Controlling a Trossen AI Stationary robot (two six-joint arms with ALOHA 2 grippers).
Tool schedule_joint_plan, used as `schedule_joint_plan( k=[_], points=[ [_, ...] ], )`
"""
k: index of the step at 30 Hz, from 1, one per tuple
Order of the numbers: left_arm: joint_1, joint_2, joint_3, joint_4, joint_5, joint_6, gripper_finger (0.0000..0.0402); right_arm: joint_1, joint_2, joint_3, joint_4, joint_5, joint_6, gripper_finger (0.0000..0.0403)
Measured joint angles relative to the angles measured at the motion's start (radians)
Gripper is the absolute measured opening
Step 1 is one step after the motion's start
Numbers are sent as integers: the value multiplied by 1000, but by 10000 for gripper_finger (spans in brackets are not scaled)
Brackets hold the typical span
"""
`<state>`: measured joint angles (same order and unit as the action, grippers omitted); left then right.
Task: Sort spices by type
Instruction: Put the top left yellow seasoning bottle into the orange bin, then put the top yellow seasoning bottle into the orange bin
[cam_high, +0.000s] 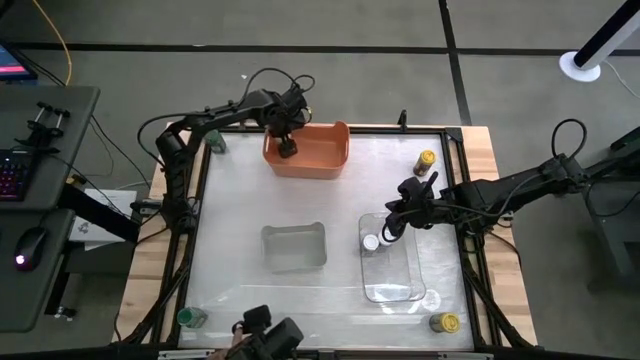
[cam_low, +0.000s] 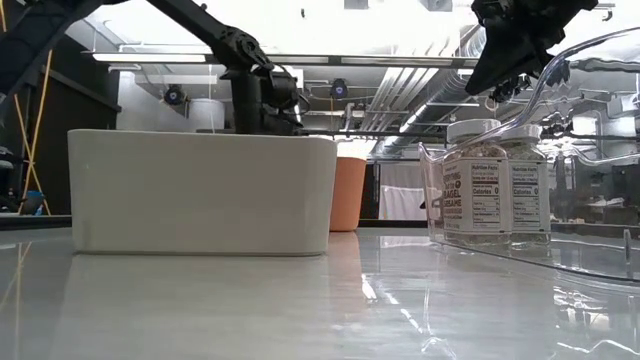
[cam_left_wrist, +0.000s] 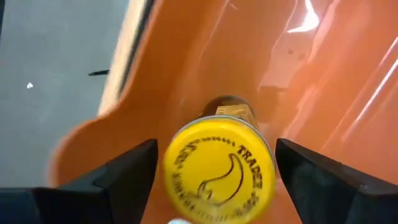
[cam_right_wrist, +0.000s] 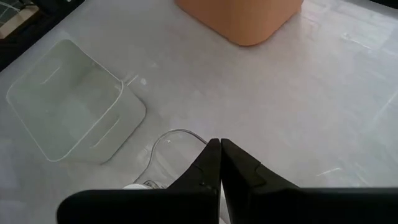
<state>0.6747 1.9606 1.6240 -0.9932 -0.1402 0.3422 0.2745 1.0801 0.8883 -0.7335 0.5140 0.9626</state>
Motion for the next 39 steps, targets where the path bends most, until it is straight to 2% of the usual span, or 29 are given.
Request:
schedule_joint_plan(
  k=[3,5,8,10,12,15,18,21,27,28,31,34,36,39],
  points=[
    [3,0,81,-72,-1,-2,310,0,-7,0,0,11,12,0],
    [6,-2,142,-106,-4,-24,310,-2,-16,0,0,66,54,0],
    [11,-16,222,-122,-3,-91,310,-38,-24,0,1,136,99,0],
    [13,-43,248,-102,1,-172,307,-91,-27,0,1,139,127,0],
    [14,-84,250,-84,53,-252,300,-163,-27,0,1,125,168,0],
    [8,-153,233,-34,198,-303,280,-294,-27,0,-1,85,187,0],
    [-26,-257,146,89,291,-328,245,-434,-27,0,-33,48,181,0],
    [-72,-375,8,219,295,-381,192,-556,-27,0,-97,24,150,0],
    [-181,-601,-358,473,280,-556,29,-742,-27,0,-281,9,-2,0],
    [-205,-632,-421,525,277,-611,15,-766,-27,0,-297,13,-36,0],
    [-293,-709,-585,689,224,-786,14,-826,-27,0,-313,57,-129,0],
    [-384,-748,-693,864,136,-921,3,-896,-26,0,-279,74,-211,0],
    [-433,-750,-729,974,92,-962,3,-951,-21,0,-260,42,-267,0],
    [-473,-739,-736,1113,33,-932,2,-1022,1,0,-255,32,-326,0]
  ],
)
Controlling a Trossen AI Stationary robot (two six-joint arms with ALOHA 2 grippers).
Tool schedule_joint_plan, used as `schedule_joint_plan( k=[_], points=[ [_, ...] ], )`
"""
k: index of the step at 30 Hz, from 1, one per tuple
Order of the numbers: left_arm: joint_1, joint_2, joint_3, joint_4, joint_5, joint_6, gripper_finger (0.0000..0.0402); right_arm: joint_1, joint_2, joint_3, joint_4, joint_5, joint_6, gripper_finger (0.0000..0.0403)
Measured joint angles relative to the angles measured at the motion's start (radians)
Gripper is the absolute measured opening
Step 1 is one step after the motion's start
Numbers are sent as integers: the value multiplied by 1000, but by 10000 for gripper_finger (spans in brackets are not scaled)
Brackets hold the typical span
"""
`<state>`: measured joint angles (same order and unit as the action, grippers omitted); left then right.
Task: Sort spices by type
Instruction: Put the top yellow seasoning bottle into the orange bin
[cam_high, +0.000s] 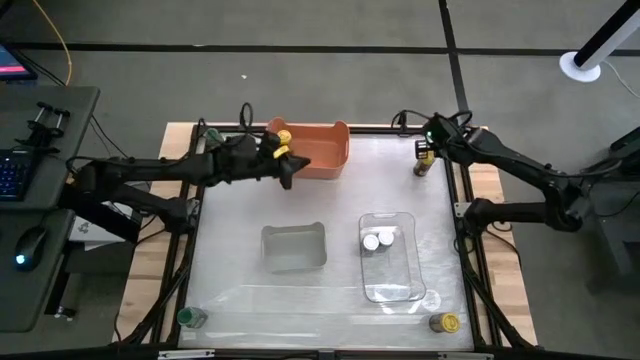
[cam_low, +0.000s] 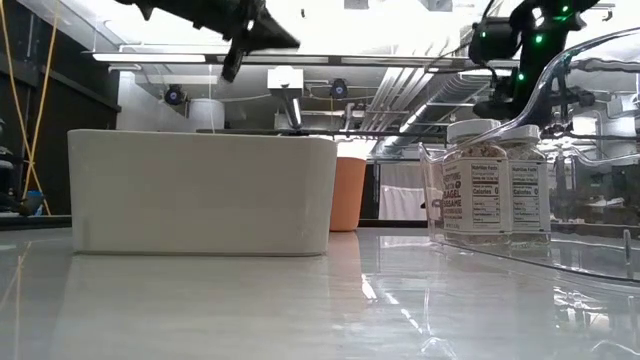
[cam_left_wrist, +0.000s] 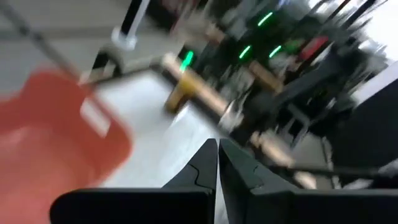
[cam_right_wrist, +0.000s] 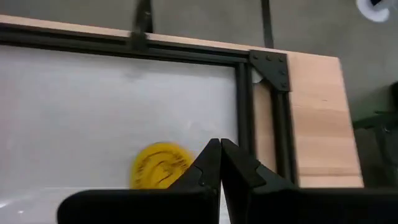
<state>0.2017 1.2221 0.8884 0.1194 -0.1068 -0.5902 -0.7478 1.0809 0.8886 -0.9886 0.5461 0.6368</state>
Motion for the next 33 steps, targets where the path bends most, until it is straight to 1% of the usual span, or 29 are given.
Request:
schedule_joint_plan(
  k=[3,6,10,12,14,18,20,22,27,30,33],
  points=[
    [15,8,1,119,-24,47,1,-61,15,0,11,-13,-29,0],
    [62,7,31,131,-21,55,0,-98,33,0,41,-82,-46,0],
    [133,2,83,126,86,119,1,-105,39,0,153,-220,-119,0],
    [170,-8,113,108,142,157,1,-103,35,0,194,-273,-141,0],
    [204,-25,151,71,181,199,1,-102,27,0,211,-289,-130,0],
    [274,-82,212,-79,187,274,8,-103,25,0,169,-292,-82,10],
    [305,-117,228,-153,187,310,16,-103,25,0,145,-303,-55,32],
    [333,-156,229,-204,188,330,27,-103,25,0,126,-319,-19,65],
    [387,-227,229,-300,188,358,57,-103,25,0,107,-321,89,178],
    [406,-247,229,-328,188,366,77,-103,25,0,97,-318,107,246],
    [423,-248,229,-345,188,366,101,-104,37,0,85,-310,107,296]
  ],
)
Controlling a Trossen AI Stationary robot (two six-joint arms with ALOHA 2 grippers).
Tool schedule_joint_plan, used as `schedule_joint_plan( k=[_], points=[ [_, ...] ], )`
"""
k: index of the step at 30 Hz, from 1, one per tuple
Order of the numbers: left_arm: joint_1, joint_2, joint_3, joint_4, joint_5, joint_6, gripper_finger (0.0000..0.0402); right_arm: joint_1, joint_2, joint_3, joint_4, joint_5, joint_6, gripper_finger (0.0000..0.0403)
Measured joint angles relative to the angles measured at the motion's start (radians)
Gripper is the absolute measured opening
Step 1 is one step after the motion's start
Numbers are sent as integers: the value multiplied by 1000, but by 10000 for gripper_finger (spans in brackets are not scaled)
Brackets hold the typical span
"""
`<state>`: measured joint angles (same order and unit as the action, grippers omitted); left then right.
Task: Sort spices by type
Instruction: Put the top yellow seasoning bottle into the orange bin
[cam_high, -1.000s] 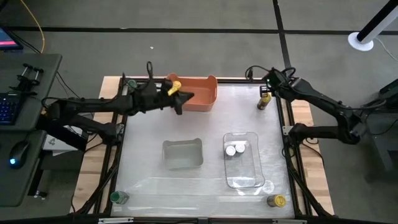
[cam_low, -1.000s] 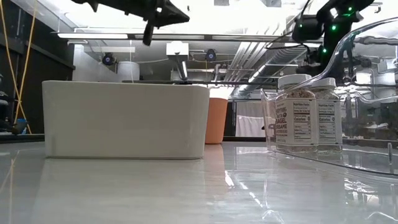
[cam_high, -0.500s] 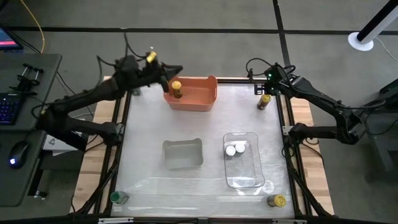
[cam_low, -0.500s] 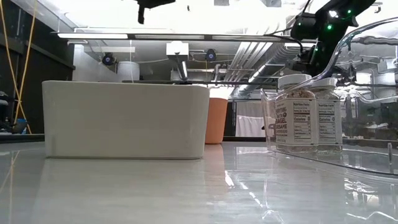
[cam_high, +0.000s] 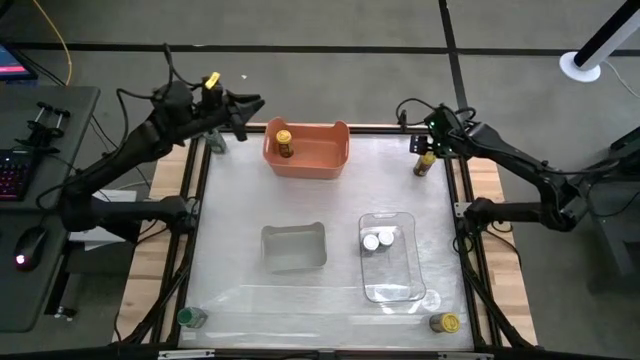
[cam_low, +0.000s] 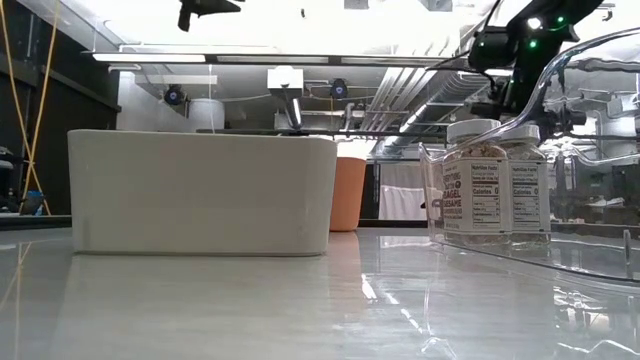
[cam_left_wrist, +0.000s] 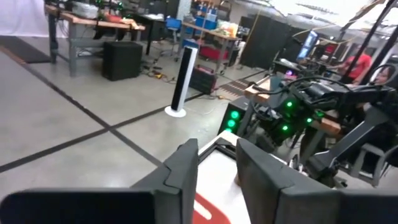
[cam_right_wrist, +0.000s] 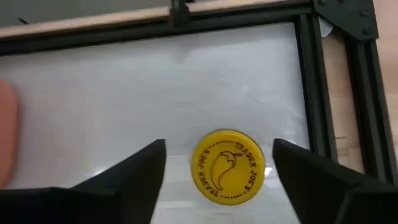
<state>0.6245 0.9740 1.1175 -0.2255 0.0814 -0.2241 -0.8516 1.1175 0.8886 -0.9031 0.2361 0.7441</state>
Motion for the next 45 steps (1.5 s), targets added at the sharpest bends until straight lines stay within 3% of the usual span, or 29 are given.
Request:
schedule_joint_plan(
  k=[5,18,27,30,34,37,41,45],
  points=[
    [5,16,0,3,-4,-9,146,-1,60,0,-8,46,4,330],
    [4,28,0,4,-9,-51,246,-1,218,0,7,23,-50,332],
    [4,28,0,4,-14,-43,253,-1,304,0,19,28,-71,325],
    [4,28,0,4,-15,-36,253,-1,314,0,18,51,-71,299],
    [4,28,0,4,-17,-12,253,-1,306,0,12,52,-72,226],
    [4,28,0,3,-19,-8,253,3,277,1,-4,35,-77,221],
    [4,27,0,-11,-53,19,253,22,213,87,-32,6,-102,221],
    [4,27,0,-27,-97,44,253,45,178,247,54,10,-183,221]
  ],
)
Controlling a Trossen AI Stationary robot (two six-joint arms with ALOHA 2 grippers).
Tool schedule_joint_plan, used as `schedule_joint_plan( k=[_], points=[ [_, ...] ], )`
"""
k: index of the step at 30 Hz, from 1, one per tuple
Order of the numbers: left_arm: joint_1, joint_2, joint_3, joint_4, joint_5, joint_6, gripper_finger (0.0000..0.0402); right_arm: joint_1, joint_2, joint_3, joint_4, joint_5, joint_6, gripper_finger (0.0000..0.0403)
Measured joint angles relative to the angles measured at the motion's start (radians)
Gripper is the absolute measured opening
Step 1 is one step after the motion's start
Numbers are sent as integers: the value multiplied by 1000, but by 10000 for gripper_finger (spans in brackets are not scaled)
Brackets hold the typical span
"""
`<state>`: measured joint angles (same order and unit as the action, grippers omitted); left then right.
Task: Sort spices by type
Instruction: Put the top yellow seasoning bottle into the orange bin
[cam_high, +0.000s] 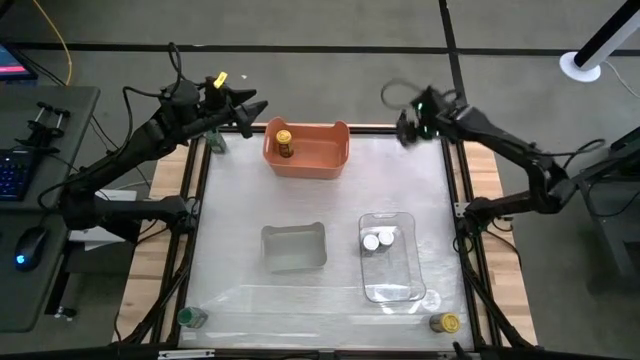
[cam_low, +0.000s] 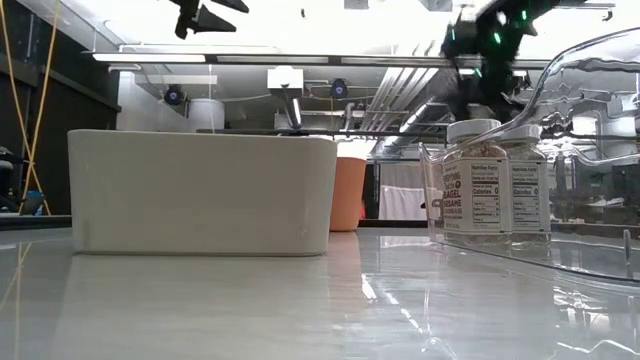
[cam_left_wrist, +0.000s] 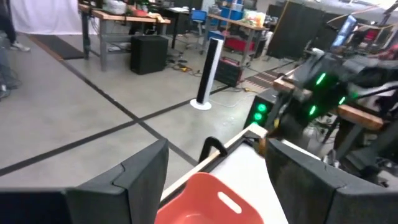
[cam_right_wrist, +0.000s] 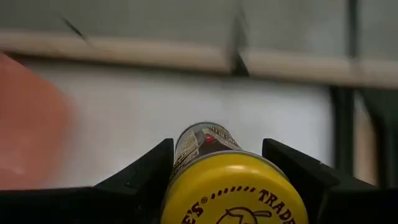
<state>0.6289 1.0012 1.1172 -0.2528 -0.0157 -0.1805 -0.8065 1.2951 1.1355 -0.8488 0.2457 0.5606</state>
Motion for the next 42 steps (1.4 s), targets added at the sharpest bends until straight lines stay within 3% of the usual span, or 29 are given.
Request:
schedule_joint_plan(
  k=[6,15,22,29,42],
  points=[
    [0,0,0,-15,-4,0,253,43,95,265,195,-68,-132,221],
    [0,0,0,-22,-4,-12,253,214,511,670,133,-229,-358,221],
    [0,0,0,-22,-4,-28,253,294,760,904,-79,-245,-495,221],
    [0,0,0,-21,-3,-28,253,320,871,945,-214,-192,-540,221],
    [0,0,0,-21,-3,-28,253,318,939,945,-213,-151,-650,221]
  ],
)
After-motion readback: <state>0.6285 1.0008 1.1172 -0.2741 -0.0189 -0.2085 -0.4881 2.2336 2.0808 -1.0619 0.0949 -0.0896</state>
